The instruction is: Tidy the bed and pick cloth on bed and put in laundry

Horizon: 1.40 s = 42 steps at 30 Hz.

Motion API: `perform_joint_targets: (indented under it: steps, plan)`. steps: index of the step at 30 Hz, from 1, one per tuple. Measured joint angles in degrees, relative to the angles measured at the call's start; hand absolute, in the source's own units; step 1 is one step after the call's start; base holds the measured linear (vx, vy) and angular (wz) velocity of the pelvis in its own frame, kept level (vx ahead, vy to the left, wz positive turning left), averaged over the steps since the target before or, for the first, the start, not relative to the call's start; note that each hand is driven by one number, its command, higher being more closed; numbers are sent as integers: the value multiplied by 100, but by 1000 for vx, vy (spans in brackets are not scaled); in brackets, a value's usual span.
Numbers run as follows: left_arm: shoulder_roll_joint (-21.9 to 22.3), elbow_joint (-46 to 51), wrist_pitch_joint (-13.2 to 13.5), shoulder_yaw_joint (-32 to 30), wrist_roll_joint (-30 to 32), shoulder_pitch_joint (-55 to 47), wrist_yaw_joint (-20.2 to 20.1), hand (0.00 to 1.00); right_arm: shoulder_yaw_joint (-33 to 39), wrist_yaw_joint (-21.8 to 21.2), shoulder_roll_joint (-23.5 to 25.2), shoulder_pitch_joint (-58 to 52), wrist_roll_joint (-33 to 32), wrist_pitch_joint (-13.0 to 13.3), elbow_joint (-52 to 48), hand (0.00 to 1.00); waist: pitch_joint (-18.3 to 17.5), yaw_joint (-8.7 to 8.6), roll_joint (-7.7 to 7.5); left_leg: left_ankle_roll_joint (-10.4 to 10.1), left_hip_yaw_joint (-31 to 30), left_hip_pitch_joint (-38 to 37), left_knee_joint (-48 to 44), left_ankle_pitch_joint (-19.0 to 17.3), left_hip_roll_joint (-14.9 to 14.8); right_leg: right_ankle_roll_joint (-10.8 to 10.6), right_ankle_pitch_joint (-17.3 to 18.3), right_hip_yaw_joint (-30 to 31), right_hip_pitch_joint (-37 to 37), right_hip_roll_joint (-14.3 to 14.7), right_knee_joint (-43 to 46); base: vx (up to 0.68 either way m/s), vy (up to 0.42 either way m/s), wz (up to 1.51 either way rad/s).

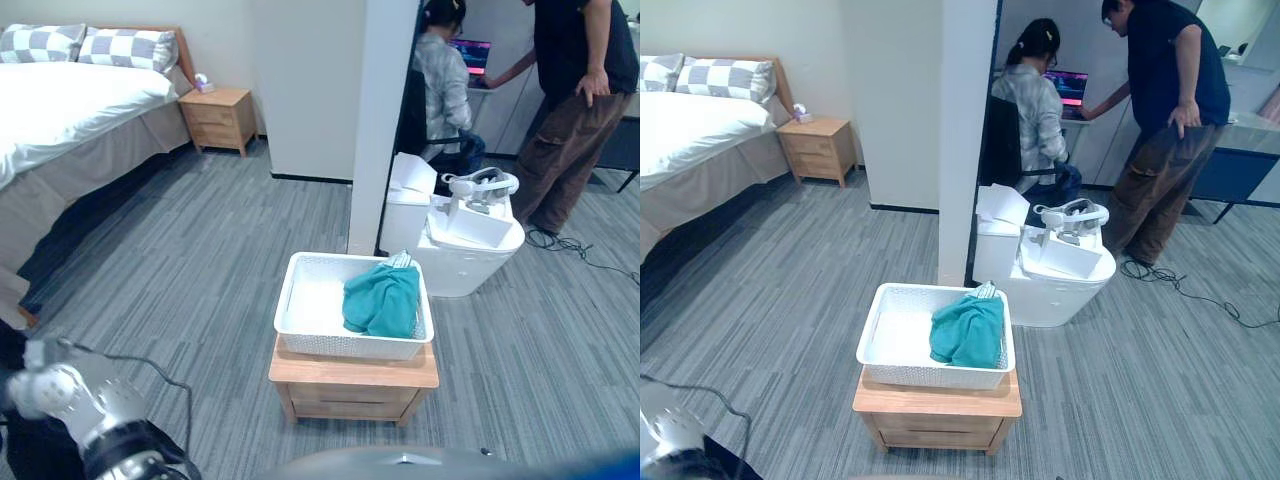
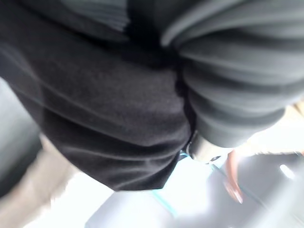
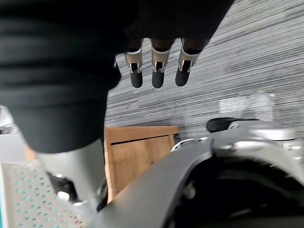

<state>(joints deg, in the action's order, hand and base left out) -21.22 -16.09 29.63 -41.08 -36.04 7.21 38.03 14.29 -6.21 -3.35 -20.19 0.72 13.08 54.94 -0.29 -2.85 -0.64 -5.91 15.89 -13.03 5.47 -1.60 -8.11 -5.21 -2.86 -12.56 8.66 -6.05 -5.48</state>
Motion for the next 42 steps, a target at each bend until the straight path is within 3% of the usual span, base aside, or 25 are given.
perform_joint_targets:
  steps: [7, 12, 14, 21, 29, 36, 42]
  plan:
    - [-190, 471, 298, 1210, 1397, 525, -1536, 100, 100, -25, -3, 2, -236, 264, 3, 0, 9, -251, 153, -20, 321, -28, -131, -135, 15, -25, -48, 345, -135, 35, -14, 4, 14, -24]
    - [-167, 740, 322, 2119, 2032, 801, -2319, 100, 353, -23, -41, -49, -367, 337, 9, 0, 91, -430, 257, -20, 593, -81, -321, -307, 8, -29, -113, 677, -233, 63, -33, -18, 10, -36]
    - [-156, 832, 304, 2491, 2230, 957, -2602, 100, 381, -31, -59, -99, -380, 369, 13, 0, 180, -586, 293, -23, 714, -97, -406, -369, -8, -22, -136, 777, -249, 74, -33, -16, 5, -30]
    - [-147, 991, 43, 3090, 2980, 1292, -2655, 100, 593, -103, -57, -244, -381, 428, 113, 0, 373, -750, 385, -51, 990, -117, -486, -455, -63, 6, -211, 1056, -420, 165, -36, -19, -14, -25]
    - [-157, 442, -684, 3468, 3044, 1550, -2649, 100, 550, -223, -55, -256, -380, 489, 121, 0, 484, -967, 406, -87, 1217, -177, -583, -565, -91, 15, -239, 1254, -474, 218, -40, -22, -20, -15]
    - [-157, -174, -964, 3733, 3060, 1548, -2646, 100, 443, -226, -7, -281, -387, 475, 121, 0, 535, -1046, 403, -92, 1367, 32, -593, -587, -101, 20, -276, 1371, -773, 255, -38, -8, -29, -12]
    - [-154, -696, -1053, 3975, 3128, 1544, -2697, 100, 230, -253, -12, -243, -592, 329, 106, 0, 700, -1074, 527, -95, 1522, 235, -583, -590, -65, 29, -398, 1319, -1052, 268, -4, -1, -34, -17]
